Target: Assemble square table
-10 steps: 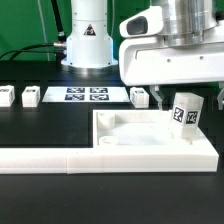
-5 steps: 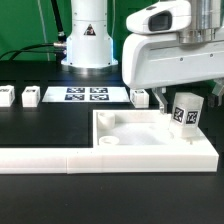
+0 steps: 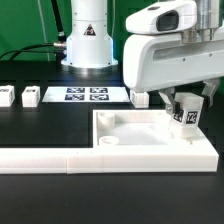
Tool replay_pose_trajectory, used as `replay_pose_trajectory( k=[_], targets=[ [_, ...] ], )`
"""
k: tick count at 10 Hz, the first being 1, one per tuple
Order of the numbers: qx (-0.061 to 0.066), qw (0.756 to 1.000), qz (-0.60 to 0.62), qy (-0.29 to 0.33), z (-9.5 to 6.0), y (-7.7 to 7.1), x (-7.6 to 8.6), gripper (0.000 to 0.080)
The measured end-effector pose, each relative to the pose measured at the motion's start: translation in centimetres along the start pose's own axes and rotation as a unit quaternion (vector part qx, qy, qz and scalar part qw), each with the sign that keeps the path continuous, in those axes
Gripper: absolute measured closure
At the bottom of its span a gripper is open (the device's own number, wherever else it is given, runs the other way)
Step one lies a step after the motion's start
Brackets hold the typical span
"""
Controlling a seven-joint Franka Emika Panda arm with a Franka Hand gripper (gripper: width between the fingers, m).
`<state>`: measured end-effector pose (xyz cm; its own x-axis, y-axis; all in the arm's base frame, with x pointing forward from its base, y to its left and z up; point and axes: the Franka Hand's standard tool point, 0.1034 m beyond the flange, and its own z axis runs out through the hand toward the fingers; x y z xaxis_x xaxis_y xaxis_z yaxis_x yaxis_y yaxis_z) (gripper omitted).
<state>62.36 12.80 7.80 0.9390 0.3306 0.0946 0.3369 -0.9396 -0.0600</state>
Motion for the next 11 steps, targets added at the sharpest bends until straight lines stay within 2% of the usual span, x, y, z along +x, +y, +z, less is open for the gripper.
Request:
replay_pose_trajectory(
  k=[1, 5, 6, 7, 9, 11],
  targets=[
    [-0.003, 1.0, 0.001, 0.0, -0.05, 0.49, -0.03, 0.0502],
    [-0.003, 1.0, 0.015, -0.001, 0.04, 0.68, -0.11, 0.0503],
    [0.005, 0.998, 0.065, -0.001, 0.14, 0.88, -0.21, 0.0503],
    [0.01, 0.991, 0.135, 0.001, 0.19, 1.03, -0.19, 0.0505],
    [0.008, 0.973, 0.23, 0.012, 0.23, 1.12, -0.3, 0.0505],
    [0.016, 0.94, 0.34, 0.017, 0.25, 1.32, -0.34, 0.0505]
  ],
)
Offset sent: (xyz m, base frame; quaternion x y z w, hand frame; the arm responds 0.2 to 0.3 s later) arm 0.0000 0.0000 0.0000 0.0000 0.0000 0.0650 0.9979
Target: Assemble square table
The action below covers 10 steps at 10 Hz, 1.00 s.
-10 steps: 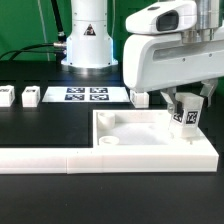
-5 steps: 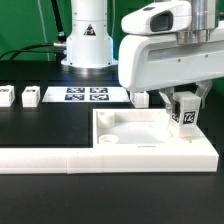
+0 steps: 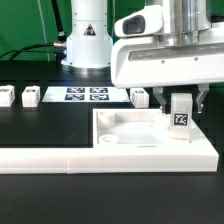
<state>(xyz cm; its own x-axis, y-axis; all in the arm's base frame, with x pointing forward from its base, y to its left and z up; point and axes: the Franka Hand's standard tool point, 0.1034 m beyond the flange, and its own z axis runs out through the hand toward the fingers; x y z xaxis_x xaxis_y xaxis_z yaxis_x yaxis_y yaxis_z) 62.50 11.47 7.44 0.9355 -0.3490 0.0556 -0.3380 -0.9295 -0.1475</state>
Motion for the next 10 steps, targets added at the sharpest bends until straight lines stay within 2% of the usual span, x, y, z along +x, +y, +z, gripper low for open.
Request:
replay_pose_trajectory(
  k=[3, 5, 6, 8, 9, 10],
  targets=[
    [0.0, 0.989, 0.149, 0.0, 0.1, -0.15, -0.19, 0.0505],
    [0.005, 0.967, 0.254, -0.001, 0.19, -0.43, -0.41, 0.0505],
    [0.003, 0.956, 0.294, -0.005, 0.23, -0.61, -0.6, 0.0505],
    [0.005, 0.943, 0.332, -0.011, 0.29, -0.78, -0.78, 0.0505],
    [0.005, 0.944, 0.328, -0.011, 0.33, -0.82, -0.83, 0.0413],
    [0.005, 0.947, 0.321, -0.011, 0.35, -0.82, -0.85, 0.0236]
  ],
)
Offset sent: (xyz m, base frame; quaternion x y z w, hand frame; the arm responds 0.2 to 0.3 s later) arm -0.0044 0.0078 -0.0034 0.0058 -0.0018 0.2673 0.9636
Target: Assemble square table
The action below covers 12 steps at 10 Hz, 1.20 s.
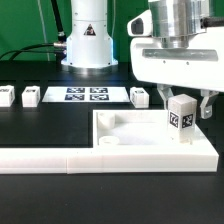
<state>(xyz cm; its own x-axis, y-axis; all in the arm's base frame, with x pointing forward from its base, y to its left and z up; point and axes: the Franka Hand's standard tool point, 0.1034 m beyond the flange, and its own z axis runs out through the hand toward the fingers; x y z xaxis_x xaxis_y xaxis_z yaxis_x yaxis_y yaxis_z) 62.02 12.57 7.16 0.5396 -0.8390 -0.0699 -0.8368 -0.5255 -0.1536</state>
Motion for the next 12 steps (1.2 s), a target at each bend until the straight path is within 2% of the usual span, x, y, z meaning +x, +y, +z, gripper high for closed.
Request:
replay_pose_trajectory(
  k=[1, 2, 3, 6, 7, 11, 12],
  targets=[
    [-0.002, 0.999, -0.037, -0.001, 0.02, 0.04, -0.04, 0.0236],
    [-0.007, 0.997, -0.077, -0.003, -0.03, 0.06, -0.12, 0.0166],
    [-0.016, 0.99, -0.143, -0.01, -0.19, -0.05, -0.23, 0.0155],
    [-0.015, 0.967, -0.254, -0.012, -0.14, -0.06, -0.19, 0.0151],
    [-0.017, 0.954, -0.301, -0.012, -0.15, -0.02, -0.14, 0.015],
    [-0.021, 0.873, -0.487, -0.009, -0.58, -0.49, 0.35, 0.015],
    [-0.021, 0.843, -0.537, -0.009, -0.66, -0.5, 0.53, 0.015]
  ],
)
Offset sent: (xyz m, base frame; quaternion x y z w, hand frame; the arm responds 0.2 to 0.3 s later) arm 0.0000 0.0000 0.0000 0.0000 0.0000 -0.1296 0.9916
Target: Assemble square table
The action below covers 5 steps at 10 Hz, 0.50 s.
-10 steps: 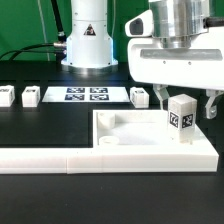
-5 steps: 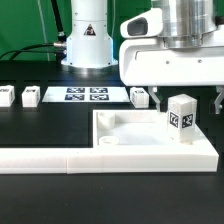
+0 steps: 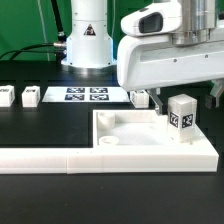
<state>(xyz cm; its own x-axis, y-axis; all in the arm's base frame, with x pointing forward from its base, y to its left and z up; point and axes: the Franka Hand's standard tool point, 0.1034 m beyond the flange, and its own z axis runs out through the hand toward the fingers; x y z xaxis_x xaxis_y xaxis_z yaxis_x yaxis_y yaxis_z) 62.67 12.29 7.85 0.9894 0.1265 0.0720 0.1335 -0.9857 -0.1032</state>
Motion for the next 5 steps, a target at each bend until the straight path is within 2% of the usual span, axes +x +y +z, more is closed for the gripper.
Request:
replay_pose_trajectory(
  k=[4, 5],
  targets=[
    [-0.008, 0.987, -0.162, 0.001, -0.32, 0.61, 0.37, 0.015],
    [-0.008, 0.988, -0.157, 0.001, -0.31, 0.6, 0.35, 0.0279]
  ],
)
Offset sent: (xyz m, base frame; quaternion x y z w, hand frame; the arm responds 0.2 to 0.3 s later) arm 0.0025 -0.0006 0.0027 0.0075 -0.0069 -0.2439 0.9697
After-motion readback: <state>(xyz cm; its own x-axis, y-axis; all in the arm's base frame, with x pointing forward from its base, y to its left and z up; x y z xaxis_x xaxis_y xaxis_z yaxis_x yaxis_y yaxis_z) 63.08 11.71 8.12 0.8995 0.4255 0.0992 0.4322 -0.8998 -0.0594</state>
